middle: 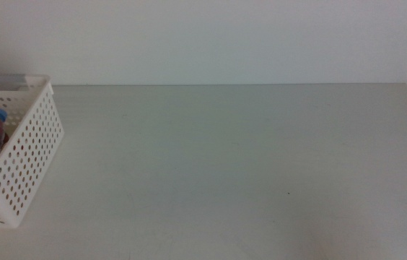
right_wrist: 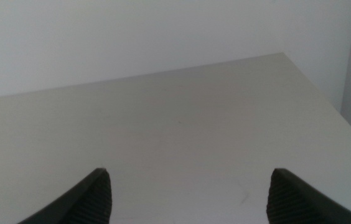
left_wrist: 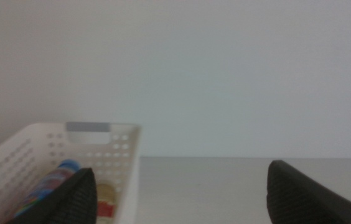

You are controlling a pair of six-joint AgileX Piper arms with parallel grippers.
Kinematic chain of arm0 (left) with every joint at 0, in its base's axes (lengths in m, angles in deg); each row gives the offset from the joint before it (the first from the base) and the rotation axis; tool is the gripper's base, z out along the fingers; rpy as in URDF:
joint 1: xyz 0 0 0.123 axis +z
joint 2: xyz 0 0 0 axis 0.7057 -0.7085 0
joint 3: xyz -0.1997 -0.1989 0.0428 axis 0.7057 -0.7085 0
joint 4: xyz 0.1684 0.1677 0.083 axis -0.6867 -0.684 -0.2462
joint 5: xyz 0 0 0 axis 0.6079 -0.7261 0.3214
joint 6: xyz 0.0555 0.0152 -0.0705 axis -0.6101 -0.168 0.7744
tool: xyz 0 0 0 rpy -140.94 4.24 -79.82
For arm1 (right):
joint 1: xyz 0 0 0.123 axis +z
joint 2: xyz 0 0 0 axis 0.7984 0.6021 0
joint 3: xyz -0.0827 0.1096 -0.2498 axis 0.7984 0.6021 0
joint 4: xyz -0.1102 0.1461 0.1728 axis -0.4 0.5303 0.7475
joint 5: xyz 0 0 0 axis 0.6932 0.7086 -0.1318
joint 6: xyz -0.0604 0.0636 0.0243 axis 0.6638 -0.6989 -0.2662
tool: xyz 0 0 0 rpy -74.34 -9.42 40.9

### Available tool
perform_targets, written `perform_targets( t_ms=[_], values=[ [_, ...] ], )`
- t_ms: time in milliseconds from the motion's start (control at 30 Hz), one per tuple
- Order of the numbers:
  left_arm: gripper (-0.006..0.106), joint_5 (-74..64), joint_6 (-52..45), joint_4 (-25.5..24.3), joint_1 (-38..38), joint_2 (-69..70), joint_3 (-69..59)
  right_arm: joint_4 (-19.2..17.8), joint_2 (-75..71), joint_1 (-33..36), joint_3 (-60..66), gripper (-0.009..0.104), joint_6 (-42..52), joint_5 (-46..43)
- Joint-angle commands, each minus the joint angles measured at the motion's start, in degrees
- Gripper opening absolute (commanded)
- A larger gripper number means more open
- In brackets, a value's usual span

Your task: Use arms to grab the bottles and put them into the dustbin to the left of the table.

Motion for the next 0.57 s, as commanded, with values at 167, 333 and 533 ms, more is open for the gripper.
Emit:
perform_targets(
  t_ms=[167,333,533],
  values=[
    [0.094,0.9,0.5,-0.1,7.2,6.8,-6.4,-3.3,-4.6,-0.6,1.2,0.064,0.6,-3.7],
    [0.094,-3.8,0.5,-0.2,6.9,6.8,-7.3,-3.4,-4.6,-0.6,1.1,0.064,0.6,-3.4],
    [0.094,-3.6,0.5,-0.1,6.6,6.8,-7.3,-3.4,-4.6,-0.6,1.1,0.064,0.6,-3.3]
  ],
)
